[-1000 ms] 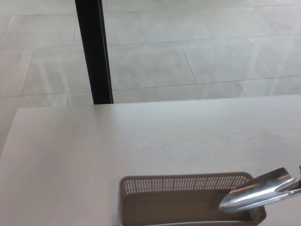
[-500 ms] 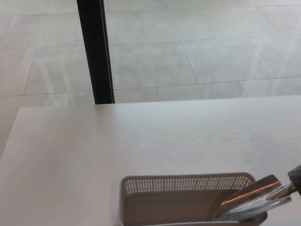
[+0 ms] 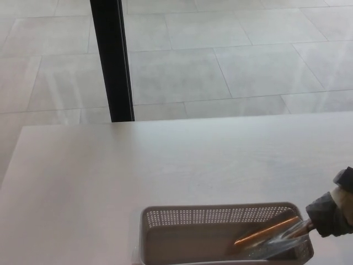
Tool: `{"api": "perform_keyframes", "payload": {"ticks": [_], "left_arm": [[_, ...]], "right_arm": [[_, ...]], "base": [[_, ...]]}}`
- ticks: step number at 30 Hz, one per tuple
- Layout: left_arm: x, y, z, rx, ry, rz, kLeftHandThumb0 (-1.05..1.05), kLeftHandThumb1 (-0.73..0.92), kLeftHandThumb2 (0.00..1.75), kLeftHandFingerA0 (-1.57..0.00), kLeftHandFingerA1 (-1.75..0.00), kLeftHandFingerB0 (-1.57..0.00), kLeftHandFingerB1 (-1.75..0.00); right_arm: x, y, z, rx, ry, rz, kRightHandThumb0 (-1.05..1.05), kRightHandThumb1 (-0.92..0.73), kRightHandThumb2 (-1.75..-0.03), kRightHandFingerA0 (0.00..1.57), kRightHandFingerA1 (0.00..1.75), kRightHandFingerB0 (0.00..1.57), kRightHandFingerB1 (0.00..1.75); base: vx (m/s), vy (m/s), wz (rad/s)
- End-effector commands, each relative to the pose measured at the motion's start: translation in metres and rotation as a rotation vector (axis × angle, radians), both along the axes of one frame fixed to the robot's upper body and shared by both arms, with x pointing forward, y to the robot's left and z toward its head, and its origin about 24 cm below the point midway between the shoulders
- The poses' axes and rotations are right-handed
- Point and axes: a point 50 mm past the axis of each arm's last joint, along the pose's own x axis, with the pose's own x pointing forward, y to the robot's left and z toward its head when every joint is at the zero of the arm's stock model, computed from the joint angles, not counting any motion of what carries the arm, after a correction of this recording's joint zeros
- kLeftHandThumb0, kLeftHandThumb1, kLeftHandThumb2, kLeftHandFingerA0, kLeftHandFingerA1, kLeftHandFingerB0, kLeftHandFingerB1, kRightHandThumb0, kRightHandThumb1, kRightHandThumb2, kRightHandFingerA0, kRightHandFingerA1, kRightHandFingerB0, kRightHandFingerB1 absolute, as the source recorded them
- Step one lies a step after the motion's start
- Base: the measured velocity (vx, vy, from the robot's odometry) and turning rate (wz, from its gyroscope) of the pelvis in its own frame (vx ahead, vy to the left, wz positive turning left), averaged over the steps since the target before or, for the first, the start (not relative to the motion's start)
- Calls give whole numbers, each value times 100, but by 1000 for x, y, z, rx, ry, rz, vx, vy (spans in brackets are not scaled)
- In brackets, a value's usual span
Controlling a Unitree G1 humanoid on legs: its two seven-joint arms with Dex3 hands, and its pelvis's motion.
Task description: A garden tool is kept on the righthand side and a container is kept on the lefthand side on a desk infront of the robot. the robot uses its right hand to pick up the garden tool and makes a scooping motion inside the container
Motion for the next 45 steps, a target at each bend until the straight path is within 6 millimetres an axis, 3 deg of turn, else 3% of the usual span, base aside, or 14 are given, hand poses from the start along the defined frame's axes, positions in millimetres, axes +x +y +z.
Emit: {"api": "perform_keyframes", "payload": {"ticks": [1,7,23,24,25,29,31,34,37,39,40,41,44,45], "left_arm": [[-6,5,2,4,20,21,-39,67,60,-66,-75,-48,-57],[-5,3,0,-5,8,36,-38,65,60,-71,-75,-48,-56],[-8,3,0,6,19,23,-37,66,60,-69,-73,-49,-55],[-9,4,0,-2,19,13,-38,67,60,-65,-71,-47,-54],[-9,4,0,1,21,24,-38,65,58,-66,-71,-48,-55],[-8,4,1,12,22,-5,-38,66,59,-67,-69,-49,-55],[-7,3,0,13,24,-6,-39,66,59,-69,-71,-48,-54],[-8,2,-1,8,25,-6,-40,65,58,-70,-72,-49,-54],[-8,3,0,2,23,1,-38,67,60,-67,-71,-48,-54],[-8,3,0,-6,14,10,-38,67,60,-65,-69,-46,-53],[-8,4,0,-4,18,11,-38,68,61,-62,-68,-45,-53],[-9,4,0,-2,19,8,-38,67,60,-62,-68,-45,-53],[-9,4,1,14,26,-11,-39,66,58,-68,-71,-49,-55],[-9,4,1,16,29,1,-38,65,58,-70,-72,-50,-55]], "right_arm": [[5,26,-1,-49,74,-228,-37,-60,-61,89,156,98,81],[1,43,-15,-36,114,-215,-39,-61,-68,91,157,98,91],[-2,91,-58,41,212,-226,-40,-61,-58,93,156,97,62],[-3,97,-64,112,196,-228,-36,-44,-93,122,132,92,88],[-2,100,-66,128,203,-250,-37,-59,-63,91,167,96,86],[-1,108,-72,275,238,-314,-28,-55,-68,90,166,95,82],[-1,109,-73,300,249,-332,-28,-56,-69,88,165,93,86],[-5,111,-79,403,267,-352,-22,-49,-76,89,173,85,115],[-7,107,-80,430,281,-370,-25,-49,-74,97,157,94,101],[-8,102,-79,446,281,-377,-25,-56,-69,86,164,87,101],[-9,100,-78,446,263,-378,-30,-58,-65,88,162,91,81],[-9,97,-77,448,257,-383,-29,-58,-62,86,160,92,77],[-7,84,-72,547,233,-387,-21,-53,-59,92,167,95,85],[-7,80,-70,565,222,-381,-21,-51,-65,89,170,86,102]], "base": [[0,0,0],[0,0,0],[0,0,0],[0,0,0],[0,0,0],[0,0,0],[0,0,0],[0,0,0],[0,0,0],[0,0,0],[0,0,0],[0,0,0],[0,0,0],[0,0,0]]}}
